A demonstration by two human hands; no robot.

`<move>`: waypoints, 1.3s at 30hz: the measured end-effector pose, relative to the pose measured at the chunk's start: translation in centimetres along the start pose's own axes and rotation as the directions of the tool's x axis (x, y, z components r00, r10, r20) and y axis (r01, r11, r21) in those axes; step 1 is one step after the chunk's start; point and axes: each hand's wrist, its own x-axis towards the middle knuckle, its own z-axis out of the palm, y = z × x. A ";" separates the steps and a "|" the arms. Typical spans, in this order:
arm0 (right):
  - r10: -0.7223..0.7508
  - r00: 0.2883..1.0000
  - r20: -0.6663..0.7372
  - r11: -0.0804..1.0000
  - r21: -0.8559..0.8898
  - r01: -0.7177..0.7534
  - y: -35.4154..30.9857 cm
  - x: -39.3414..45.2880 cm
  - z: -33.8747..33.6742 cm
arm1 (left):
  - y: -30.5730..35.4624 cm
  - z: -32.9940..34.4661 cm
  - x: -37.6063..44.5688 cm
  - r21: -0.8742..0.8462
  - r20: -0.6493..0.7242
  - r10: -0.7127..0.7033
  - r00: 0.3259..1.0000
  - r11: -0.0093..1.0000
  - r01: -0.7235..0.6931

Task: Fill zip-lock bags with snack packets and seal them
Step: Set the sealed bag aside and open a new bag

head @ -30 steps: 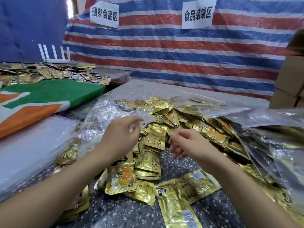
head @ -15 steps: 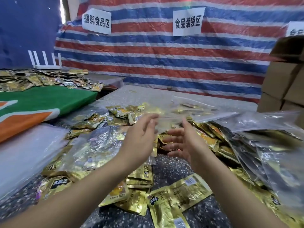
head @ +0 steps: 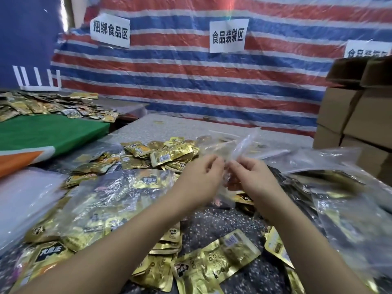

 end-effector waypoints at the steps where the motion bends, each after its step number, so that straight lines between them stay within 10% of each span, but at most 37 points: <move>1: -0.041 0.999 0.019 0.997 -0.060 0.042 -0.3 -0.1 -0.3 | 0.3 -0.1 0.6 0.026 -0.025 0.009 1.000 1.000 -0.008; 17: -0.155 0.984 0.091 0.987 -0.025 0.158 -1.1 -0.2 -1.0 | 0.4 -1.1 1.7 0.142 0.005 0.253 0.967 0.957 -0.251; 39: 0.016 0.930 0.367 1.000 0.019 -0.024 0.0 0.0 -1.6 | -2.3 -2.2 2.3 0.003 0.401 0.024 0.916 1.000 -0.027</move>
